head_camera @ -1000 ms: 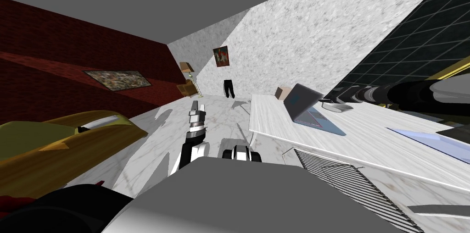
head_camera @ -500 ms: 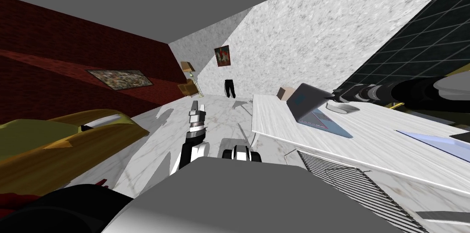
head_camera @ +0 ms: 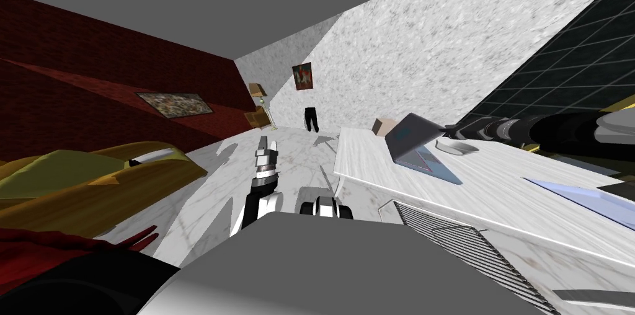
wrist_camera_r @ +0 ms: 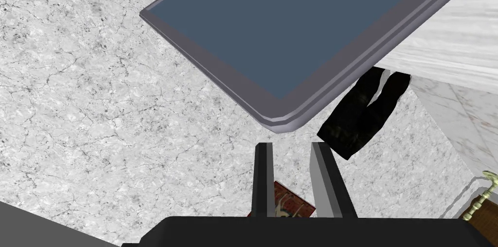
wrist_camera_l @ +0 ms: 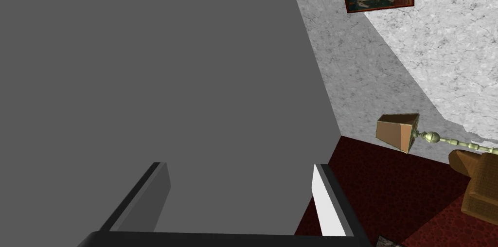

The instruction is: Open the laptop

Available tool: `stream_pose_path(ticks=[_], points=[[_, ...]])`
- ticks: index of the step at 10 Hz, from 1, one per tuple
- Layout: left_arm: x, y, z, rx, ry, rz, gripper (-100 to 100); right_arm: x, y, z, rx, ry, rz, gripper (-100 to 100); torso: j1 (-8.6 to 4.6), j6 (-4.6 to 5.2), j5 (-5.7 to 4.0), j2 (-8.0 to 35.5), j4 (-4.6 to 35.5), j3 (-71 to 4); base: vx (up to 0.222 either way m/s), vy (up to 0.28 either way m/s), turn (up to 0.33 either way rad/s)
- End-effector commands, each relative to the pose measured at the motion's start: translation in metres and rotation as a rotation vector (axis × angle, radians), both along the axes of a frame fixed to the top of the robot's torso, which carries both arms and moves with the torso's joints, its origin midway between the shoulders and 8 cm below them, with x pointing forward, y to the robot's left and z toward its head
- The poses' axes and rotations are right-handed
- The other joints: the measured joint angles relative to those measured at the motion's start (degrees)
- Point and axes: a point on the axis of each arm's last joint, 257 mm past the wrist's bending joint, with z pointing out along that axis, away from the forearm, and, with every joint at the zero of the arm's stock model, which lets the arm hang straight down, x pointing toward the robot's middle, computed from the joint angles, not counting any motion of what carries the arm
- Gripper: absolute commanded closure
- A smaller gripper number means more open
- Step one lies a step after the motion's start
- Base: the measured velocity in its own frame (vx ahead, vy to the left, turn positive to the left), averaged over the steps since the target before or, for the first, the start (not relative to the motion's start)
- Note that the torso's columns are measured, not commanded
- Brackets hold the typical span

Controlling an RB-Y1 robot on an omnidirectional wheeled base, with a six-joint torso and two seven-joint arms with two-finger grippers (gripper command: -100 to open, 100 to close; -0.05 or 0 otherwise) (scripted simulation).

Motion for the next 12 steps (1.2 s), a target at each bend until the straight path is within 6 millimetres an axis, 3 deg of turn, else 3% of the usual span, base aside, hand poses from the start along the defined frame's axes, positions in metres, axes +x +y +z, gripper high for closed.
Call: stream_pose_path(ticks=[1, 4, 12], points=[[0.0, 0.0, 0.0, 0.0, 0.0, 0.0, 0, -0.003, -0.001, -0.012, 0.087, -0.032, -0.015, 100, 0.06, -0.09, -0.01, 0.0, 0.0, 0.0, -0.08, -0.117, 0.036], [0.0, 0.0, 0.0, 0.0, 0.0, 0.0, 0, -0.002, 0.001, -0.013, 0.129, -0.057, -0.018, 100, 0.27, -0.21, 0.19, 0.0, 0.1, 0.0, -0.066, -0.106, 0.028], [0.0, 0.0, 0.0, 0.0, 0.0, 0.0, 0, -0.004, -0.002, -0.07, 0.39, -0.204, -0.076, 100, 0.5, -0.31, 0.33, 0.0, 0.1, 0.0, -0.084, -0.112, 0.066]])
